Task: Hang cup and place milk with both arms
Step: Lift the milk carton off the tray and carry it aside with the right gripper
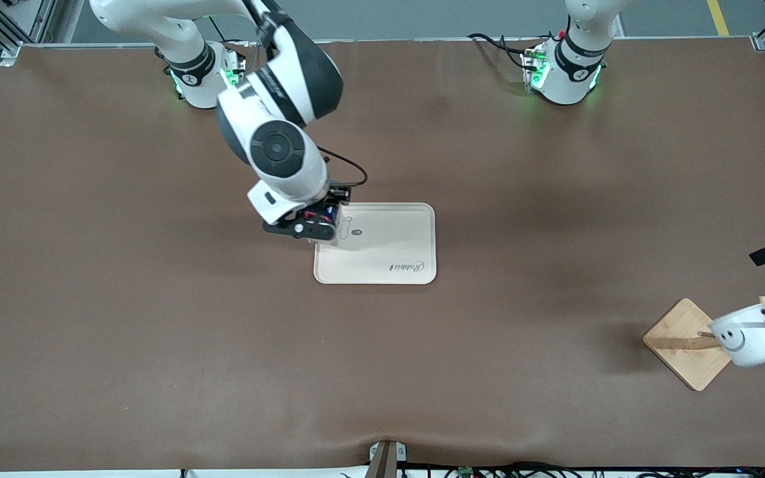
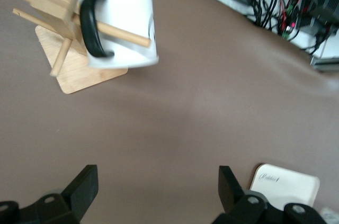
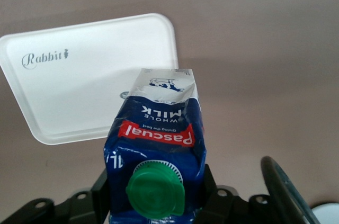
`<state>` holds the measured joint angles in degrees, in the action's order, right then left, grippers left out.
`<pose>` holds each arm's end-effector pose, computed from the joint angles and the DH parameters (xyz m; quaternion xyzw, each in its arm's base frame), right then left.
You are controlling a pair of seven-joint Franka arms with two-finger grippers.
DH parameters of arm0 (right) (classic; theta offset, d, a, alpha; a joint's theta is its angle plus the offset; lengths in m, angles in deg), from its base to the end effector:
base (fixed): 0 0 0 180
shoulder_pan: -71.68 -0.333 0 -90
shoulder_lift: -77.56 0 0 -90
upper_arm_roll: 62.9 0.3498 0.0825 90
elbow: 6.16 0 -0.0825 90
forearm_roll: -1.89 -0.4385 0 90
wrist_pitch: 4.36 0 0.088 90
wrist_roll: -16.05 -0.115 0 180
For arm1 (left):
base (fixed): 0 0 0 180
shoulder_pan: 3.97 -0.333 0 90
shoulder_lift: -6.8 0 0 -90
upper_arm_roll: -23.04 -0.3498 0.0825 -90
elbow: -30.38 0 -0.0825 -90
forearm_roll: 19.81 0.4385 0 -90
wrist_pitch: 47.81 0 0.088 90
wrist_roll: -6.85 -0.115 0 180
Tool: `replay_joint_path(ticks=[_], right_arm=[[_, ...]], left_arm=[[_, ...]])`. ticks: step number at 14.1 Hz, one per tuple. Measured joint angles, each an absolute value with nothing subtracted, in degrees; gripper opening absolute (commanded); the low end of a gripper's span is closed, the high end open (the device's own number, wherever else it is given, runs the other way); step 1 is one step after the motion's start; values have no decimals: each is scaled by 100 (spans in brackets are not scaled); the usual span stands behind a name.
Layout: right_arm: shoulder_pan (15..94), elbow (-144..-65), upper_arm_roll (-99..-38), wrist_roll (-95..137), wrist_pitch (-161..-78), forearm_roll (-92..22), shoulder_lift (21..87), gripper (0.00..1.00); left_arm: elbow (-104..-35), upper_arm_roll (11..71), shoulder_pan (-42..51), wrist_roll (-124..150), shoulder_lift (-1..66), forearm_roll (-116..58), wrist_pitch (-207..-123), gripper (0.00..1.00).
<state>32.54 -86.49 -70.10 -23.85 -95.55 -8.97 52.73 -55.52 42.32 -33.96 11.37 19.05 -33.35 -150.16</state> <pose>0.5954 0.4135 0.4508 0.9874 -0.0795 -0.1361 0.0159 0.6822 0.1294 0.5802 0.9753 0.1559 0.0500 0.1482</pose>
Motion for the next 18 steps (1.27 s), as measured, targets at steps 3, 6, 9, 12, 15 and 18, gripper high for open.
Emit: replay_joint_path(ticks=[3, 6, 9, 12, 15, 18], right_arm=[[3855, -8494, -7034, -2126, -9193, -889, 5451, 11], [4559, -8494, -7050, -1777, -9000, -879, 5492, 12], [5233, -8534, -7062, -964, -8924, -842, 5490, 12], [5850, -8711, -7066, -140, -8937, -546, 5477, 12], [6240, -8984, -7067, 536, -9134, -217, 5465, 13], [6753, -9375, -7069, 1334, -9347, -150, 5469, 13]], left_arm=[[-5547, 4367, -3386, 1146, 1694, -2995, -14618, 100], [-5546, 4399, -3387, 1137, 1470, -2933, -14339, 100], [-5546, 4590, -3388, 1126, 1322, -2522, -14084, 100], [-5545, 4822, -3384, 1126, 1222, -2149, -13886, 100], [-5518, 4894, -3385, 1124, 1085, -2117, -13609, 100], [-5383, 5004, -3386, 1108, 1006, -2117, -13317, 100]])
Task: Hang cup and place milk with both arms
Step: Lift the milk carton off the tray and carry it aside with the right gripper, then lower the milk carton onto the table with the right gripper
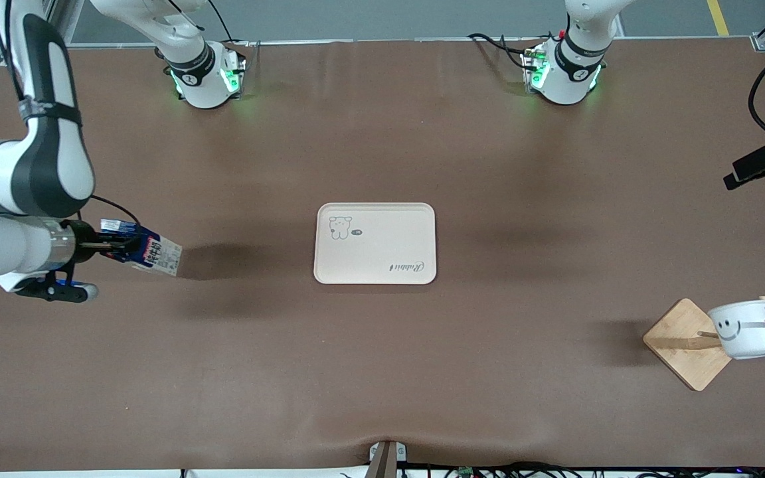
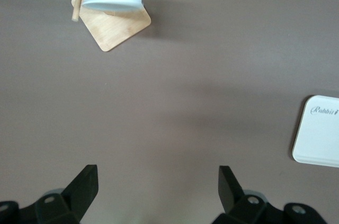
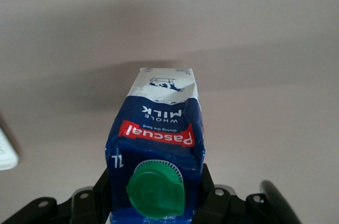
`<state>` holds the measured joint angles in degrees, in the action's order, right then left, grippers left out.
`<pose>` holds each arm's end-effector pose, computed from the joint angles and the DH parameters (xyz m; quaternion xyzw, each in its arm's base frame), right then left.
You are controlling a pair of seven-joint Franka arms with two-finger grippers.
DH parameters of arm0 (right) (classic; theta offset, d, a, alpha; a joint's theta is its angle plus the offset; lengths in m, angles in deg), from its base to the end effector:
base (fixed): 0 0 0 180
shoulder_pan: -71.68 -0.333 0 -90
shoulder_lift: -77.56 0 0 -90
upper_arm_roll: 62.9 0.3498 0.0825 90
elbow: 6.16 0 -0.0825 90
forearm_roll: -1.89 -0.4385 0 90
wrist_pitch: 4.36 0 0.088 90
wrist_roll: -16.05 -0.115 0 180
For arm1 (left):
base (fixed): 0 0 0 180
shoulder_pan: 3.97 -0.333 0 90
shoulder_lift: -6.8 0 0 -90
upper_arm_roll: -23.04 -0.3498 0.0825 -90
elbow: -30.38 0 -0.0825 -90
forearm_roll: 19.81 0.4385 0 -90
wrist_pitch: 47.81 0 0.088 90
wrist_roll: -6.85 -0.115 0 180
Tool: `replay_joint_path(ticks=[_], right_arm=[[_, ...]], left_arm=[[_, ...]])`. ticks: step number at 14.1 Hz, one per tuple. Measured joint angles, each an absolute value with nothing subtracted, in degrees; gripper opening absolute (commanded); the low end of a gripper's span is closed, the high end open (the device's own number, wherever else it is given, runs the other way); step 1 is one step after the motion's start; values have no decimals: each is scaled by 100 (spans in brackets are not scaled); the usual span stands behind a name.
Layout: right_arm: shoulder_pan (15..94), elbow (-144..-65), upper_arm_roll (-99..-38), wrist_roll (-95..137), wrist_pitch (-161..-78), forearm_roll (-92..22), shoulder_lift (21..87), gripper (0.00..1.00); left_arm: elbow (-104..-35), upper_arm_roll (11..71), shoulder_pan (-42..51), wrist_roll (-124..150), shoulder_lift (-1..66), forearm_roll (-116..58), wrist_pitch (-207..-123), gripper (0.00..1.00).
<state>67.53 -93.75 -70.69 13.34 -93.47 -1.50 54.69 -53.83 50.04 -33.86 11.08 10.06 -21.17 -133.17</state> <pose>0.6912 -0.0257 0.4101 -0.9813 0.0591 0.1833 0.0038 0.6173 0.0373 0.6650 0.9977 0.0614 -0.0156 0.0246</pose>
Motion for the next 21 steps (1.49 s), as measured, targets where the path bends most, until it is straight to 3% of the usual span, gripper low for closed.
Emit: replay_joint_path(ticks=[3, 11, 16, 18, 19, 20, 21], right_arm=[[7062, -10147, -7069, 1643, -9805, -65, 5682, 13], [7054, -11820, -6996, 1653, -10660, 187, 6536, 14], [7060, -12054, -6995, 1706, -10874, 195, 6580, 17], [7080, -12062, -6999, 1760, -10880, 195, 6580, 29], [7088, -12063, -7000, 1769, -10880, 195, 6581, 47], [7091, -12064, -7000, 1773, -10880, 195, 6581, 93], [7092, -12064, -7000, 1774, -10880, 195, 6581, 100]], left_arm=[[-5391, 4989, -3020, 1156, 849, -2124, -13097, 100], [-5930, 3448, -1119, 1171, 236, -2119, -13080, 100], [-6020, 3072, -472, 1168, 202, -2015, -13087, 100], [-6046, 3056, -390, 1168, 202, -2008, -13087, 100], [-6053, 3052, -368, 1168, 202, -2006, -13087, 100], [-6054, 3048, -365, 1168, 202, -2005, -13087, 100], [-6054, 3036, -366, 1168, 200, -2004, -13087, 100]])
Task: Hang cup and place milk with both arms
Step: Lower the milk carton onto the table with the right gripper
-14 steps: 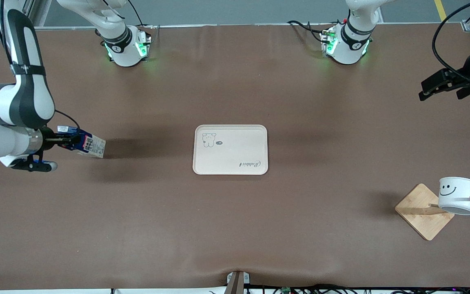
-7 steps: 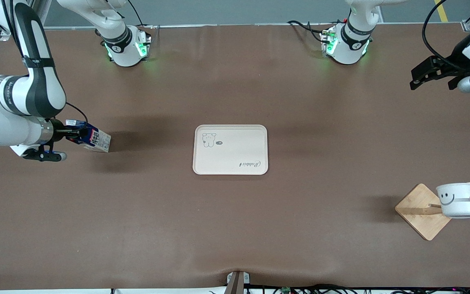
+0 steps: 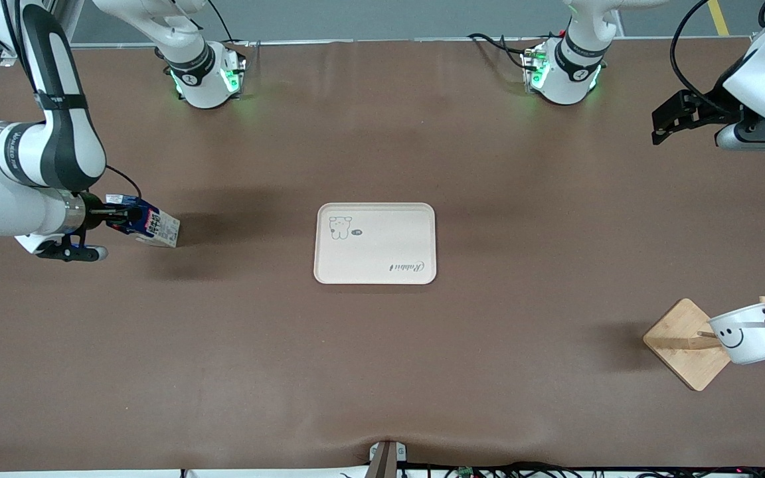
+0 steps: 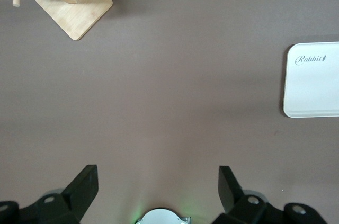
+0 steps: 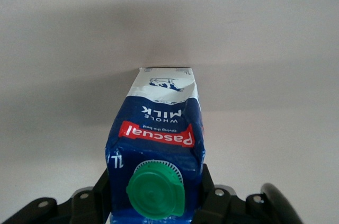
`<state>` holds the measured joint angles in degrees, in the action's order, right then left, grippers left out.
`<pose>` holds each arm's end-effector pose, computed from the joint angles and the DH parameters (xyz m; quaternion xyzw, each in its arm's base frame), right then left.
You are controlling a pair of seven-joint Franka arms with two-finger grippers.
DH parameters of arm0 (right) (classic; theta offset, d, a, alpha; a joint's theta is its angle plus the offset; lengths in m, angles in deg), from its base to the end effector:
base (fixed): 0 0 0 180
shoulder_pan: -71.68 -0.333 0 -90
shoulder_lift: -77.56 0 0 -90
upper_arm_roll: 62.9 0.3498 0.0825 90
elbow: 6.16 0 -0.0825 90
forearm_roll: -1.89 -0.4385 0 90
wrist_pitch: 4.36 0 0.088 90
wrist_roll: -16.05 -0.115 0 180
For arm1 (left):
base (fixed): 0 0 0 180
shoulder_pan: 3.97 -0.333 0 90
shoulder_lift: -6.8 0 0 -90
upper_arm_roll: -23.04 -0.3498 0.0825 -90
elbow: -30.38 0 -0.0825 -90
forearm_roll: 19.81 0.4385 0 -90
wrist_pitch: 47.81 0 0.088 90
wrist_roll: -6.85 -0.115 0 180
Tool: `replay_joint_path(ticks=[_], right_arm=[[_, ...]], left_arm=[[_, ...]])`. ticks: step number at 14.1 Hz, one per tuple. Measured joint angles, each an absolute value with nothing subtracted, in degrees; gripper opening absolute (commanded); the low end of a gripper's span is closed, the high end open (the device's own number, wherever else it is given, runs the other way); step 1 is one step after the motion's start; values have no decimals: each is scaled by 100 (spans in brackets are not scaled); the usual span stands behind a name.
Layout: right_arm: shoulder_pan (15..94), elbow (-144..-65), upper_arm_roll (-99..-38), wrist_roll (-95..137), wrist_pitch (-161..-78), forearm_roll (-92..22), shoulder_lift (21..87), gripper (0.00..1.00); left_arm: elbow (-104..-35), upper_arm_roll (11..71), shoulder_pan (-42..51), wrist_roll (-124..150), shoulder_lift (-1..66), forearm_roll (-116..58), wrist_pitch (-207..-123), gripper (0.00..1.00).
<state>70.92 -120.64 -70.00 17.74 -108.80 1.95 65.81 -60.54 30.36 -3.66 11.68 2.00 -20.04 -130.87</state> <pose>0.5900 -0.0643 0.3275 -0.9812 0.0407 0.1887 0.0001 0.5613 -0.0792 0.6805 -0.9993 0.0242 0.0265 0.0062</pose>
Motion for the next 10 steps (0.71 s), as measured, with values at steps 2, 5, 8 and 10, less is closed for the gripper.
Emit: replay_joint_path(ticks=[2, 5, 8, 10], right_arm=[[7093, -12078, -7001, 1776, -10887, 195, 6580, 100], [7093, -12084, -7001, 1783, -10908, 195, 6580, 100], [7093, -12067, -7002, 1783, -10925, 195, 6581, 100], [7093, -12052, -7002, 1783, -10925, 195, 6589, 100]], left_arm=[[-6054, 3002, -382, 1168, 197, -2002, -13113, 100], [-6078, 2965, -412, 1168, 197, -2001, -13351, 100], [-6127, 2951, -453, 1168, 199, -2001, -13594, 100], [-6135, 2950, -464, 1173, 200, -2001, -13644, 100]])
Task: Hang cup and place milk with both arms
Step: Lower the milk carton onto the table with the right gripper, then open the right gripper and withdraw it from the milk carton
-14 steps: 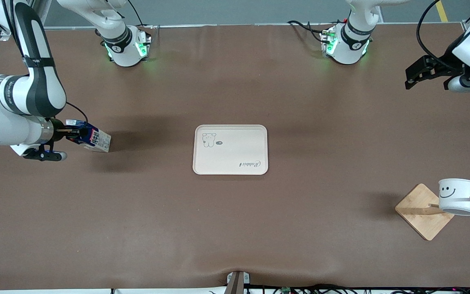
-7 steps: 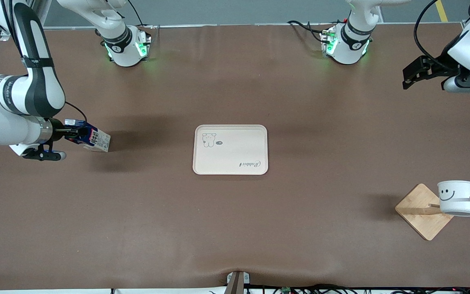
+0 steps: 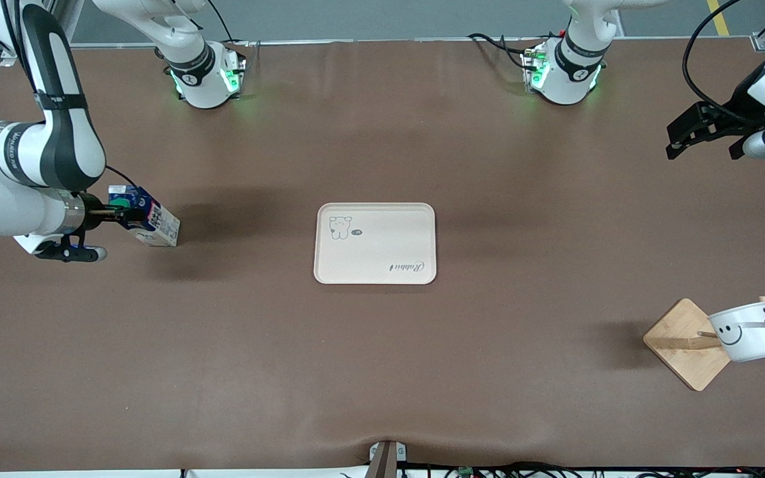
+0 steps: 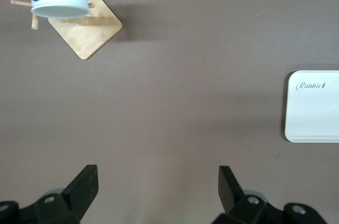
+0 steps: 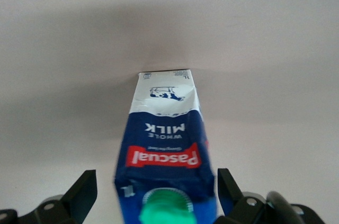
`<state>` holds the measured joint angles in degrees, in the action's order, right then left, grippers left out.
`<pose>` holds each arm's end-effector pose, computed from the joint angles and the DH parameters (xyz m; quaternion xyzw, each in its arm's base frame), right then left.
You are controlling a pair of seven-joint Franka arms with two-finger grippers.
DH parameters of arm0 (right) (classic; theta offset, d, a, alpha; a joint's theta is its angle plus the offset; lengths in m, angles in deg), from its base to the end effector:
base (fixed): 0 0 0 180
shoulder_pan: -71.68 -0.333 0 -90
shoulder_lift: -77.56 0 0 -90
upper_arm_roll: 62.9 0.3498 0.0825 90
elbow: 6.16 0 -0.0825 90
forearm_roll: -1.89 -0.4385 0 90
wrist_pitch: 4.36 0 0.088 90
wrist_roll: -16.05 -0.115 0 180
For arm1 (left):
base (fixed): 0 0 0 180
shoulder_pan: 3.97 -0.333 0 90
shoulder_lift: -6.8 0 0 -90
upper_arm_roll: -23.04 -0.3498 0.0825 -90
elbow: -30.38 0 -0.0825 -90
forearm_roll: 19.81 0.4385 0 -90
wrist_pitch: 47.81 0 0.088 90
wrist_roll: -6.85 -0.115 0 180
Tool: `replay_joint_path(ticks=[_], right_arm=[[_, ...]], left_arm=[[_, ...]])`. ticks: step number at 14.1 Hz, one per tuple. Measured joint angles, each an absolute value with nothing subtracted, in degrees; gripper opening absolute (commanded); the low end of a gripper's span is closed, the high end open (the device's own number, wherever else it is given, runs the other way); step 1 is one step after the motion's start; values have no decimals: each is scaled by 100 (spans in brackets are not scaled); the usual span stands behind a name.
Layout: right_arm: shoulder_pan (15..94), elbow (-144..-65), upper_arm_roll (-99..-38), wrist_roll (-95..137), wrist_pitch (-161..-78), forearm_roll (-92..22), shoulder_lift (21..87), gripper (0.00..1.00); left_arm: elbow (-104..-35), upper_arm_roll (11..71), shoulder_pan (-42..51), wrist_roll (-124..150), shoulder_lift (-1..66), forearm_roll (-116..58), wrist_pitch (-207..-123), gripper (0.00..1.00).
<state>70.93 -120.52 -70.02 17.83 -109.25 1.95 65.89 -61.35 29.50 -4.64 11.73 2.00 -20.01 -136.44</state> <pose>0.5918 -0.0647 0.3296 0.9823 -0.0402 -0.1831 0.0000 0.5747 -0.0618 0.6817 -0.9999 0.0079 -0.0148 0.0016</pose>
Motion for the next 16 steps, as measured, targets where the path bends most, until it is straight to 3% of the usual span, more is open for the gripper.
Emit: replay_joint_path(ticks=[6, 16], right_arm=[[7097, -11730, -7007, 1867, -10854, 195, 6616, 100], [7081, -9198, -6925, 2073, -10276, -258, 6252, 100]], left_arm=[[-6138, 2949, -502, 1177, 213, -2001, -13664, 100], [-6109, 2944, -509, 1177, 216, -1990, -13667, 100]])
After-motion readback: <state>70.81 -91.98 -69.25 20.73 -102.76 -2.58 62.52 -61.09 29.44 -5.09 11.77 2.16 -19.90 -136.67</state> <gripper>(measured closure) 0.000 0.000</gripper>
